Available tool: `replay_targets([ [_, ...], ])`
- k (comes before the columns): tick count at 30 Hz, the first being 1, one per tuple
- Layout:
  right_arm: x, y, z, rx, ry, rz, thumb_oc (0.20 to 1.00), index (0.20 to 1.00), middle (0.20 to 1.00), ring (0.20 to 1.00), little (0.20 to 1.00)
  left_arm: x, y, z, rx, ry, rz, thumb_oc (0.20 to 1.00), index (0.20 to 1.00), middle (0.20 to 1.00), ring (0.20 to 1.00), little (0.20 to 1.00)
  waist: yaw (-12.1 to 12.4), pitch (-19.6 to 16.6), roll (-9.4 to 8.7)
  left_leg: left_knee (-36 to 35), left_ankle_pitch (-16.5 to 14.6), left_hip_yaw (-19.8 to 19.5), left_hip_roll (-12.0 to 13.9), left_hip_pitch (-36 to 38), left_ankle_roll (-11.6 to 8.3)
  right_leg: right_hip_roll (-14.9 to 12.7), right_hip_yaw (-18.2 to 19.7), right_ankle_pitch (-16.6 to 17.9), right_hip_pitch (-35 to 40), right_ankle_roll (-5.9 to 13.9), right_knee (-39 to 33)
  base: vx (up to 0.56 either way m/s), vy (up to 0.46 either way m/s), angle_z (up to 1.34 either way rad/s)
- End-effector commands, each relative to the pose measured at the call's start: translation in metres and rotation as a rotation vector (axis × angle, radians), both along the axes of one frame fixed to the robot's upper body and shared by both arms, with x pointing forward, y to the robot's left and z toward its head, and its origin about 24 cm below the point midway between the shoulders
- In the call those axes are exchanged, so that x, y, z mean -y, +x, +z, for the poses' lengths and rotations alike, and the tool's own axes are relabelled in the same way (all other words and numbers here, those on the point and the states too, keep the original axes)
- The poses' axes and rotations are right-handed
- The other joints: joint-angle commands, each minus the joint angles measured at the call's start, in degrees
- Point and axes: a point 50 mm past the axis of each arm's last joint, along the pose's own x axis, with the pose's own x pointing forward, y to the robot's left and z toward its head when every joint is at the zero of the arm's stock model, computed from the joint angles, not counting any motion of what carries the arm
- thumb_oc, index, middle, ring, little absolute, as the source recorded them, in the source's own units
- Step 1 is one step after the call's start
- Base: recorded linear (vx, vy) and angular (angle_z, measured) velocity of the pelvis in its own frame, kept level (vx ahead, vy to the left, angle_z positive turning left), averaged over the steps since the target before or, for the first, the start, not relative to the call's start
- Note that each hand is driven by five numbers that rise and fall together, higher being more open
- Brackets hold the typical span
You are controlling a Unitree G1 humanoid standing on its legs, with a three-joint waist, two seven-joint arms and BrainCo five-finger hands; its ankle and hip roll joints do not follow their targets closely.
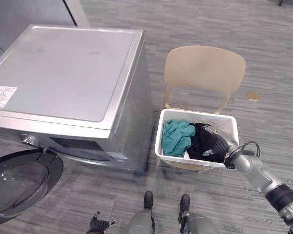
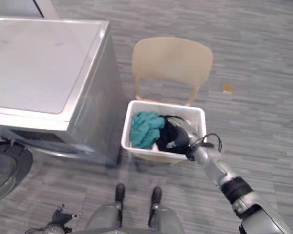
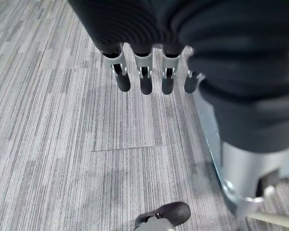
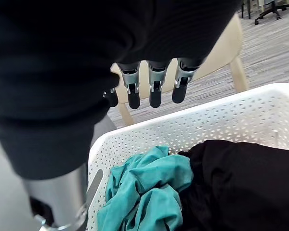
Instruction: Grab the laundry basket,head to the washer,open it,put in the laundry and shut it.
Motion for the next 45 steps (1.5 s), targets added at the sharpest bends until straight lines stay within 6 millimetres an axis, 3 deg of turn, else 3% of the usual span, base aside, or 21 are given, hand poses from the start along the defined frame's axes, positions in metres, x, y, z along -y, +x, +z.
replay_targets([
  [1,-0.031,0.02,0.027,0.144,-0.001,0.076,1.0,1.0,1.0,1.0,1.0,-0.02,0.021,0.015,0.077,0.083,-0.036,1.0,1.0,1.0,1.0,1.0,1.6,1.5,-1.77,3.7,-4.2,1.4,-1.5,-3.0,0.21,-4.3,-0.1,0.4,2.2,4.51,-2.4,-0.04,0.066,-0.09],
  [5,-0.033,0.034,0.034,0.16,-0.031,0.059,1.0,1.0,1.0,1.0,1.0,-0.017,0.033,0.019,0.123,0.078,-0.047,1.0,1.0,1.0,1.0,1.0,2.7,3.0,-1.88,4.0,-3.7,1.1,-1.8,-5.2,0.41,-4.7,-0.3,1.0,0.1,4.67,-2.2,-0.03,0.025,0.0],
  [9,-0.014,0.055,0.042,0.173,-0.103,-0.061,1.0,1.0,1.0,1.0,1.0,-0.009,0.057,0.029,0.222,0.061,-0.078,1.0,1.0,1.0,1.0,1.0,4.1,5.5,-1.72,4.6,-3.0,0.3,-2.3,-9.1,0.28,-5.2,-1.0,1.7,-3.1,4.53,-1.7,-0.03,0.008,0.05],
  [14,0.003,0.066,0.042,0.162,-0.143,-0.167,1.0,1.0,1.0,1.0,1.0,0.002,0.075,0.036,0.286,0.037,-0.11,1.0,1.0,1.0,1.0,1.0,5.3,8.0,-1.49,5.3,-1.9,-0.8,-2.7,-13.0,0.28,-5.4,-2.1,2.3,-6.3,4.45,-1.5,-0.05,-0.02,0.08],
  [23,0.02,0.086,0.071,0.211,-0.231,-0.281,1.0,1.0,1.0,1.0,1.0,0.018,0.104,0.05,0.376,0.006,-0.172,1.0,1.0,1.0,1.0,1.0,7.5,10.3,-0.03,1.1,2.1,-3.3,-3.0,-17.4,-0.87,-5.6,-4.6,3.4,-10.7,4.89,-3.0,-0.02,-0.022,0.14],
  [24,0.015,0.087,0.072,0.214,-0.198,-0.279,0.664,0.664,0.664,0.664,0.664,0.022,0.106,0.049,0.372,0.004,-0.184,1.0,1.0,1.0,1.0,1.0,7.7,10.4,0.38,-0.1,2.7,-4.0,-3.4,-17.3,-1.21,-5.6,-5.4,3.2,-10.6,4.92,-3.1,0.05,-0.034,0.25],
  [25,0.015,0.087,0.072,0.214,-0.198,-0.279,0.2,0.2,0.2,0.2,0.2,0.022,0.106,0.049,0.372,0.004,-0.184,1.0,1.0,1.0,1.0,1.0,7.6,10.4,0.39,-0.1,2.7,-4.0,-3.4,-17.3,-1.22,-5.6,-5.4,3.2,-10.6,4.92,-3.1,0.05,-0.033,0.14],
  [32,-0.003,0.078,0.059,0.215,-0.028,-0.24,0.2,0.2,0.2,0.2,0.2,0.023,0.102,0.046,0.347,0.008,-0.179,1.0,1.0,1.0,1.0,1.0,6.9,9.6,-0.19,-0.9,2.2,-4.7,-3.9,-15.1,-1.1,-5.7,-6.0,2.7,-8.4,5.0,-3.3,0.05,-0.024,0.16],
  [35,-0.014,0.065,0.06,0.266,0.109,-0.193,0.2,0.2,0.2,0.2,0.2,0.022,0.099,0.043,0.332,0.012,-0.161,1.0,1.0,1.0,1.0,1.0,5.8,8.3,-1.15,-1.1,1.2,-4.4,-3.9,-12.7,-0.66,-5.7,-5.6,2.6,-6.0,5.27,-3.7,0.05,-0.008,0.02],
  [39,-0.024,0.035,0.059,0.305,0.315,-0.121,0.2,0.2,0.2,0.2,0.2,0.019,0.087,0.038,0.302,0.003,-0.123,1.0,1.0,1.0,1.0,1.0,4.0,5.3,-2.26,-1.3,-1.1,-3.7,-3.8,-7.7,0.35,-5.6,-4.8,2.3,-1.7,5.63,-4.3,0.1,0.006,-0.12],
  [40,-0.024,0.035,0.059,0.305,0.315,-0.122,0.2,0.2,0.2,0.2,0.2,0.019,0.087,0.038,0.302,0.003,-0.124,1.0,1.0,1.0,1.0,1.0,4.0,5.2,-2.28,-1.3,-0.9,-3.7,-3.8,-7.9,0.39,-5.7,-4.8,2.4,-1.8,5.65,-4.4,0.11,0.016,-0.1],
  [44,-0.018,-0.002,0.058,0.314,0.549,-0.084,0.2,0.2,0.2,0.2,0.2,0.01,0.062,0.028,0.232,0.009,-0.063,1.0,1.0,1.0,1.0,1.0,1.4,1.1,-2.76,-1.1,-3.3,-2.8,-3.7,-2.3,1.38,-5.6,-3.8,1.6,2.6,5.88,-4.3,0.14,0.033,-0.13],
  [45,-0.018,-0.003,0.057,0.312,0.549,-0.085,0.2,0.2,0.2,0.2,0.2,0.01,0.061,0.027,0.23,0.009,-0.064,1.0,1.0,1.0,1.0,1.0,1.5,1.1,-2.77,-1.1,-3.3,-2.8,-3.7,-2.3,1.38,-5.6,-3.7,1.6,2.7,5.89,-4.4,0.12,0.046,-0.23],
])
